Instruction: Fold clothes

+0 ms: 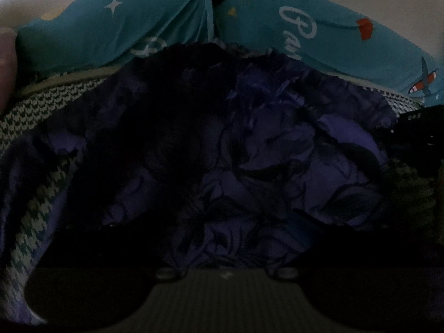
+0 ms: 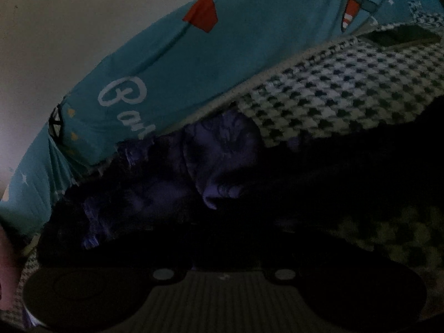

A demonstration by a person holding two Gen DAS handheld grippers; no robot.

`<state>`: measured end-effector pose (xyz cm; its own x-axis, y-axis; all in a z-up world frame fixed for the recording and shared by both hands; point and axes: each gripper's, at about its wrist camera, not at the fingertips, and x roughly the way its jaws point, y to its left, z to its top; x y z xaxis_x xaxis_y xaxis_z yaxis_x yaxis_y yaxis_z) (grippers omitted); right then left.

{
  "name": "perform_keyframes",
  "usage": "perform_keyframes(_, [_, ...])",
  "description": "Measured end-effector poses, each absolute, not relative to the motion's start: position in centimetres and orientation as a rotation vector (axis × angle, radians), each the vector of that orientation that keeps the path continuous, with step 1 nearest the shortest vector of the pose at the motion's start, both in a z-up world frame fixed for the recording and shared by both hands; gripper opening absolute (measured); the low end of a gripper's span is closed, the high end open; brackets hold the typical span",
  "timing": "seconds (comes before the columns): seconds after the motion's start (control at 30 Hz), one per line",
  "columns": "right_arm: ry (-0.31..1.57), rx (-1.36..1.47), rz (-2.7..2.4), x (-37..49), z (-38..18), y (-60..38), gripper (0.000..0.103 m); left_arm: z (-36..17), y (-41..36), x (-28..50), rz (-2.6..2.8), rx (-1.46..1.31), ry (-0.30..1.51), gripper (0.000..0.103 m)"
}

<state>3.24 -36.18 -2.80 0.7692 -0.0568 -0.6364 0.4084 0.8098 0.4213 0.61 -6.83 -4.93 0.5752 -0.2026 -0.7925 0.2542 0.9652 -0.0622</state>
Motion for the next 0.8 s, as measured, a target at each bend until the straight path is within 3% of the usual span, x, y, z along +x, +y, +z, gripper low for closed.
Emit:
perform_keyframes(0.23, [0.449, 0.510, -0.372, 2.7, 1.1, -37.9, 0.009, -5.6, -6.9, 0.8, -0.264, 0.060, 0.948, 0.103])
perform_keyframes(0.5, [0.568, 0.538, -0.404, 4.3, -0.7, -38.4, 0.014, -6.3, -8.0, 0.5, -0.315, 0.089, 0.984, 0.103])
perform_keyframes(0.63, [0.568, 0.568, -0.351, 3.6, -0.2, -39.0, 0.027, -6.4, -8.2, 0.4, -0.328, 0.102, 0.982, 0.103])
perform_keyframes(0.8, [0.592, 0.534, -0.290, 2.4, 0.2, -38.8, 0.029, -6.2, -7.9, 0.4, -0.328, 0.084, 0.978, 0.103])
